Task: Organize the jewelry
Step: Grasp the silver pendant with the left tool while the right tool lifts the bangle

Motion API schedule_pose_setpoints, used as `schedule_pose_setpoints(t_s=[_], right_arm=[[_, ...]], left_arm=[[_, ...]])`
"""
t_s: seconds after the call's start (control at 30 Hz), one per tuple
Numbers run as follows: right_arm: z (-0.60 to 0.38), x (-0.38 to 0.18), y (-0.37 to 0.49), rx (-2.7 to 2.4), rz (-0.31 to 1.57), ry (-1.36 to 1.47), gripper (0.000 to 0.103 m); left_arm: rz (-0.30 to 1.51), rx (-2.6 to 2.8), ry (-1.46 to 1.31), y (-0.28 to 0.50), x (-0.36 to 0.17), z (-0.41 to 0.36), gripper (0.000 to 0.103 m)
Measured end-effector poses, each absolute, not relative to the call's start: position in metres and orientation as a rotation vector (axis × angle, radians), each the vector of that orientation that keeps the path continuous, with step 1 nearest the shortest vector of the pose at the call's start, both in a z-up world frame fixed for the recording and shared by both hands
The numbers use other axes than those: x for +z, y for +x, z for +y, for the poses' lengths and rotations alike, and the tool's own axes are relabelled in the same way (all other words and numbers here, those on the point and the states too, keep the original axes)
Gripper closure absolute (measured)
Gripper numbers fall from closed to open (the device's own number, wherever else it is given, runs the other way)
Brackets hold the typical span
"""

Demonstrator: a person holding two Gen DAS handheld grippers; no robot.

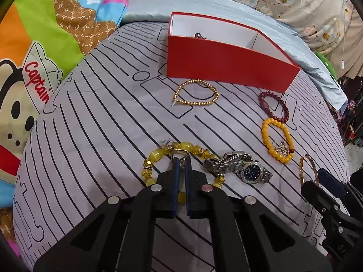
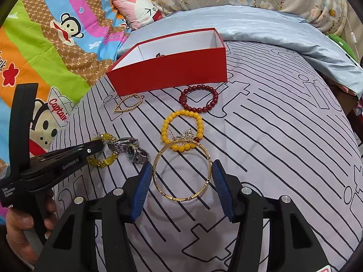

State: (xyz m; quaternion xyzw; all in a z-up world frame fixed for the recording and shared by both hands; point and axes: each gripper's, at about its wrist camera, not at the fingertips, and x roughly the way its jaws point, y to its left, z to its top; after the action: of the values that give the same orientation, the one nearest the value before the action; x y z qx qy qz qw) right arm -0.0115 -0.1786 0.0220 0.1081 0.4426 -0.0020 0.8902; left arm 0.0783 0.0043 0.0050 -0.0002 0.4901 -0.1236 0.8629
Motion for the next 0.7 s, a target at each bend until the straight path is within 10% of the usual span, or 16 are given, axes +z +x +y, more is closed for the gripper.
schedule_pose_setpoints(t_s=[0.7], right_arm=[[-0.177, 0.043, -0.02, 0.0, 0.868, 0.214, 0.05]], left_arm=[[0.964, -0.318, -0.054, 0.064, 0.046, 0.013, 0.103]])
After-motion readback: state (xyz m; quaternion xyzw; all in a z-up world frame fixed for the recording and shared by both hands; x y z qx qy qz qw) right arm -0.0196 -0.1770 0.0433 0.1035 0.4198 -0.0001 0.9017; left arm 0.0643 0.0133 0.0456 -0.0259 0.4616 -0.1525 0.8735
